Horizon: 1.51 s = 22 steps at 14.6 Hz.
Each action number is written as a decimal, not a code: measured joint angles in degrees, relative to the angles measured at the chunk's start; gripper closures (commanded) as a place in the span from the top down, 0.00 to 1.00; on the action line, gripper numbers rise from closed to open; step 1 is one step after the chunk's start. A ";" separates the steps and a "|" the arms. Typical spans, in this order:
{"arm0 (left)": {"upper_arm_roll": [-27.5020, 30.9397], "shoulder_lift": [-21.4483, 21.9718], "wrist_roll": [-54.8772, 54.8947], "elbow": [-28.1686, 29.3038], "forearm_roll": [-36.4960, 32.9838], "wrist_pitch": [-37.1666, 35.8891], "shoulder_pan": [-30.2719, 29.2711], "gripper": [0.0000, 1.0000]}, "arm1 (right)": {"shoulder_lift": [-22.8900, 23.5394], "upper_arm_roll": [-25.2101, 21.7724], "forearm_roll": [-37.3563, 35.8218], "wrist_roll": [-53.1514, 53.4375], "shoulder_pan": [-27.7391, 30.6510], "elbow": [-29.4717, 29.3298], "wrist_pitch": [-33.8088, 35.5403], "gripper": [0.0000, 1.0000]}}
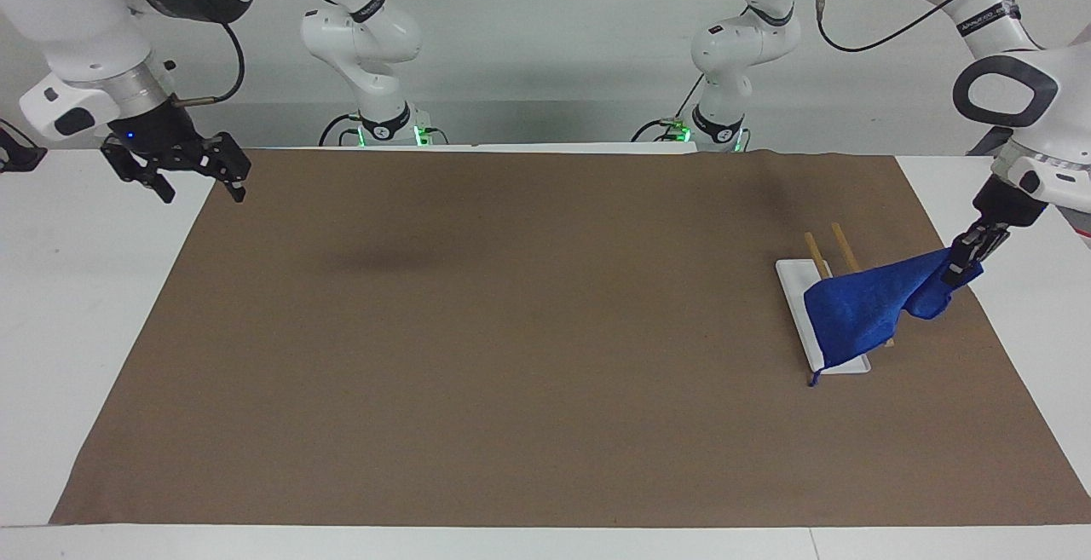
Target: Right arm passes towel to left arm to hang
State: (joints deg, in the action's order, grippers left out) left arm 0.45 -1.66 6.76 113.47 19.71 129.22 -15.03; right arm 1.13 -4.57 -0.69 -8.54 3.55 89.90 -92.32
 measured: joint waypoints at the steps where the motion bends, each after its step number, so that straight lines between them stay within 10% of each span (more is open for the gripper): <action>1: 0.00 0.32 0.30 0.63 -0.82 0.00 -0.05 0.02 | -0.01 0.00 0.00 0.00 0.00 0.00 0.00 1.00; 4: 0.00 1.10 0.75 1.69 -1.62 0.00 -0.05 0.16 | -0.02 0.00 0.00 0.00 -0.01 0.00 0.00 1.00; 6: 0.00 1.27 0.82 1.97 -1.79 0.00 -0.06 0.93 | -0.02 0.00 0.00 0.00 -0.01 0.00 0.00 1.00; 7: 0.00 1.29 0.82 2.05 -1.83 0.00 -0.06 1.00 | -0.02 0.00 0.00 0.00 -0.01 0.00 0.00 1.00; 13: -0.07 2.11 0.97 1.04 -5.50 -1.26 0.03 1.00 | -0.02 0.00 0.00 0.00 -0.01 0.00 0.04 1.00; 22: -1.03 2.97 -1.94 -18.20 -18.65 -41.79 11.80 1.00 | -0.05 -0.16 0.00 0.00 0.23 0.30 1.10 1.00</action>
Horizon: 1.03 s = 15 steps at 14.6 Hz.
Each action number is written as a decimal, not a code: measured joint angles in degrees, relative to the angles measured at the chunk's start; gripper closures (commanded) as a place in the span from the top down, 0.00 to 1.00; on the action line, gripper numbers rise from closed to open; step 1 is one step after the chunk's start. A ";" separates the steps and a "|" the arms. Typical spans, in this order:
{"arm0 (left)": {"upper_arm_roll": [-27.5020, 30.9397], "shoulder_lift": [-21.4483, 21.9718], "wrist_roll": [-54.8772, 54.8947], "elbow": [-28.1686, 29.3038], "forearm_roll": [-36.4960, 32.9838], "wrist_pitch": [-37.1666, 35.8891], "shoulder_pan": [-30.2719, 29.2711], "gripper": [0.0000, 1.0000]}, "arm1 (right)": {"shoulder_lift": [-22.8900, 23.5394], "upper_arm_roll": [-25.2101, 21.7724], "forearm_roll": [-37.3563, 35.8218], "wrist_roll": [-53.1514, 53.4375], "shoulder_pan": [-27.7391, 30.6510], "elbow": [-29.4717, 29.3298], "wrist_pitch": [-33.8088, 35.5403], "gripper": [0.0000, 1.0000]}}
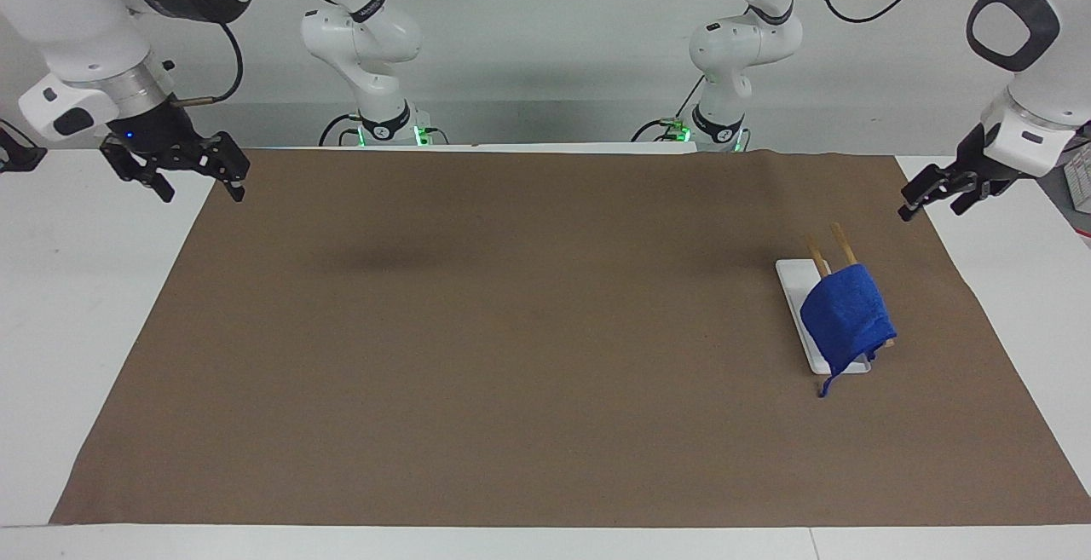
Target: Right arm passes towel to left arm to hang
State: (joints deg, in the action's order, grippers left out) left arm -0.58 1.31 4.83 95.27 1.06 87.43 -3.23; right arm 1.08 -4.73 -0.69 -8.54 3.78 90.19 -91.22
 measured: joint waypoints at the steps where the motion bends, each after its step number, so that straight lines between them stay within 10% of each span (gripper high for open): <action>1: -0.06 0.04 -0.04 -2.00 -0.75 -3.99 1.87 1.00 | -0.05 0.00 0.00 0.00 0.07 0.09 0.41 1.00; 15: 1.46 1.69 -5.13 -5.02 -0.80 -9.57 8.76 1.00 | -0.52 0.27 0.00 0.00 0.08 0.66 0.84 1.00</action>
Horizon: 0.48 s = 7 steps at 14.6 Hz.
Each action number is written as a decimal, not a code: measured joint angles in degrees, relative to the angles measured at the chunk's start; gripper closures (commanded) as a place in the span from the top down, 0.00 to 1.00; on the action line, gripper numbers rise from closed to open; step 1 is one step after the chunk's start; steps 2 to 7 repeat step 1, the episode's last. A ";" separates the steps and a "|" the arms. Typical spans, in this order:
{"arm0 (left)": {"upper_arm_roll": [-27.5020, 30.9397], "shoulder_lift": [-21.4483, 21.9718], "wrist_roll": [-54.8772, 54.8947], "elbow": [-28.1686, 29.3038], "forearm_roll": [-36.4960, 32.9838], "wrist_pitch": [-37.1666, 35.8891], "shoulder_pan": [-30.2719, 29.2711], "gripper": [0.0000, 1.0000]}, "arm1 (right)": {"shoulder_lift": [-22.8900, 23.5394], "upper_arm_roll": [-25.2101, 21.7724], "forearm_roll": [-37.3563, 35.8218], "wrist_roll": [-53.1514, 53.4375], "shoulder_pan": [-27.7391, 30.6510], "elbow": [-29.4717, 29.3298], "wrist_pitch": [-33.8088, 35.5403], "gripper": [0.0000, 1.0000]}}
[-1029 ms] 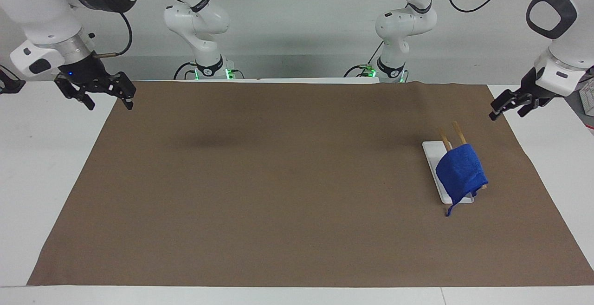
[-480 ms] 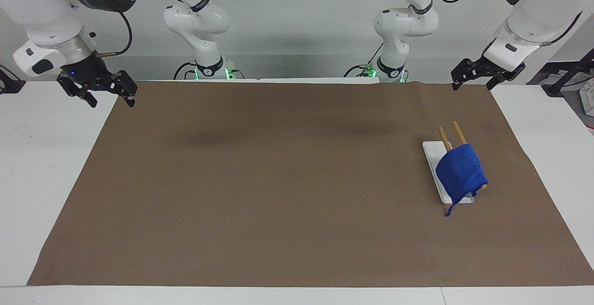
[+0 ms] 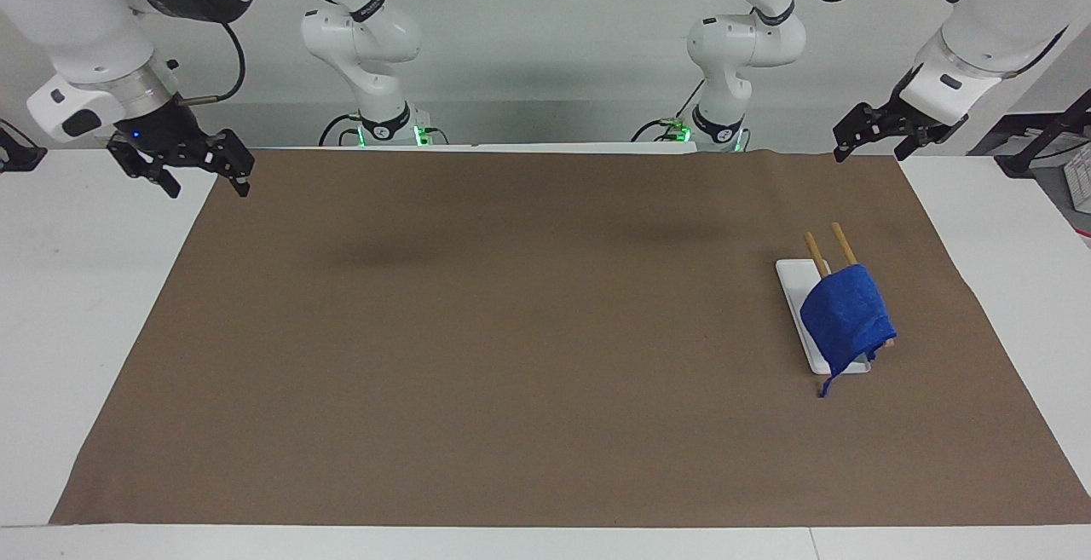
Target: Right arm passes towel to left arm to hang
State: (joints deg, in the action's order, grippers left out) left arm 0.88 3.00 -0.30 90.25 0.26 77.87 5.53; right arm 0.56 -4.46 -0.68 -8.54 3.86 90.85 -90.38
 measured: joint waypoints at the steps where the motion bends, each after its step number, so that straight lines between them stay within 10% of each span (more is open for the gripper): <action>1: 0.00 0.04 0.00 0.11 0.01 0.06 0.00 1.00 | 0.00 0.00 0.00 0.00 0.00 0.00 0.00 1.00; 7: 0.00 0.04 0.00 0.11 0.01 0.06 0.00 1.00 | 0.00 0.00 0.00 0.00 0.00 0.00 0.00 1.00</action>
